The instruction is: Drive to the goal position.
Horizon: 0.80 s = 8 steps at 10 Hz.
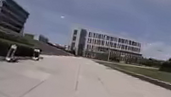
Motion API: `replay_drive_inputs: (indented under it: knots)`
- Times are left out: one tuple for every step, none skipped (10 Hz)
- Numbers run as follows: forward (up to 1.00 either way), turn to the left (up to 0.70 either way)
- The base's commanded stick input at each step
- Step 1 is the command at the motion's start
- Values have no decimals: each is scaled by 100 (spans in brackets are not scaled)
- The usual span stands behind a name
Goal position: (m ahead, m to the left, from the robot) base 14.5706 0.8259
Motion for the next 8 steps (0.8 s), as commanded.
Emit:
replay_drive_inputs:
  knots:
    - [98,0]
    - [98,0]
    - [98,2]
    - [98,23]
    - [98,31]
    - [98,38]
    - [98,25]
    - [98,4]
